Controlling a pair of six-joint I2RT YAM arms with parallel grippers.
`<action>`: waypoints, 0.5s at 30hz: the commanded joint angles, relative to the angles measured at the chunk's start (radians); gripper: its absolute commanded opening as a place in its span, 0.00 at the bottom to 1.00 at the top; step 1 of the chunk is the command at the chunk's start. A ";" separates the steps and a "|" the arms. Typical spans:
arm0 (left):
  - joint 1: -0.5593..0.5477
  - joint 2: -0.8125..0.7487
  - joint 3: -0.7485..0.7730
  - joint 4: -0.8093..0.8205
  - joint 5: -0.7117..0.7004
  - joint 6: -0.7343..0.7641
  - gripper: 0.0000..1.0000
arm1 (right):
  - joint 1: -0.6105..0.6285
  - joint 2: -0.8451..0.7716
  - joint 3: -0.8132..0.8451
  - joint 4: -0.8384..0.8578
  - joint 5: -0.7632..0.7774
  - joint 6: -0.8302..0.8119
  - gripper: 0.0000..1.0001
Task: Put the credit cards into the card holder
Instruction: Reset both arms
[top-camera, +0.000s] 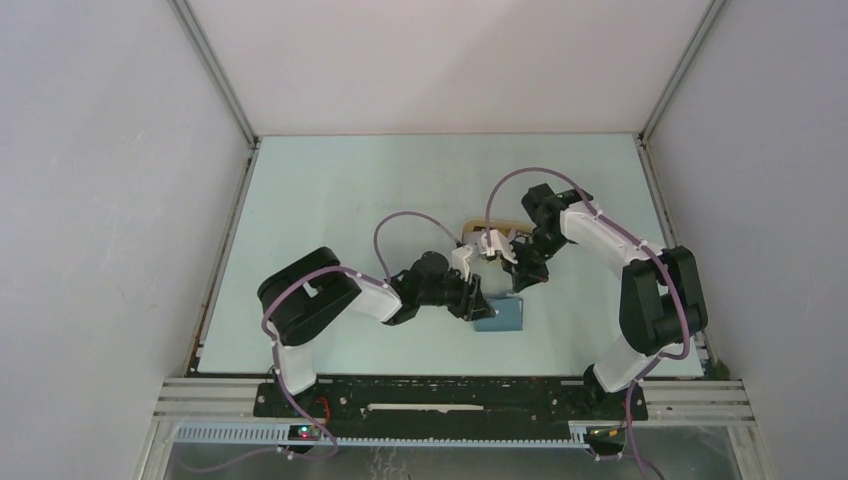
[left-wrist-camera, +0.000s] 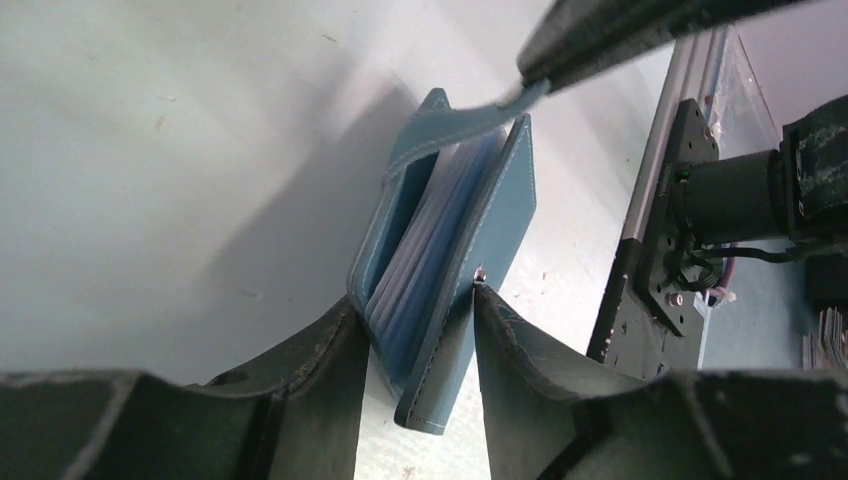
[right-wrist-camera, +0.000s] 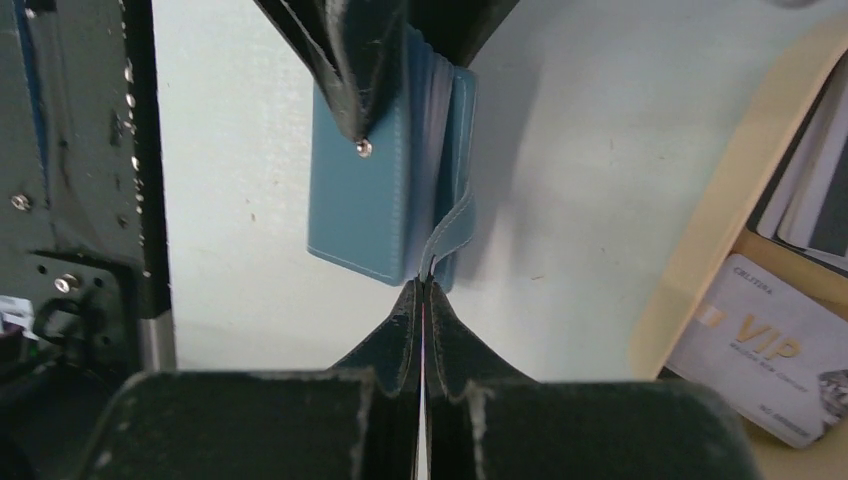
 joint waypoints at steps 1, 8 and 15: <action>0.037 -0.030 -0.047 0.094 -0.045 -0.044 0.47 | 0.043 -0.032 0.033 0.030 0.036 0.206 0.00; 0.065 0.002 -0.060 0.168 -0.022 -0.101 0.34 | 0.066 -0.067 0.009 0.072 0.019 0.333 0.00; 0.070 0.017 -0.056 0.179 -0.013 -0.114 0.30 | 0.122 -0.079 -0.053 0.157 0.056 0.431 0.00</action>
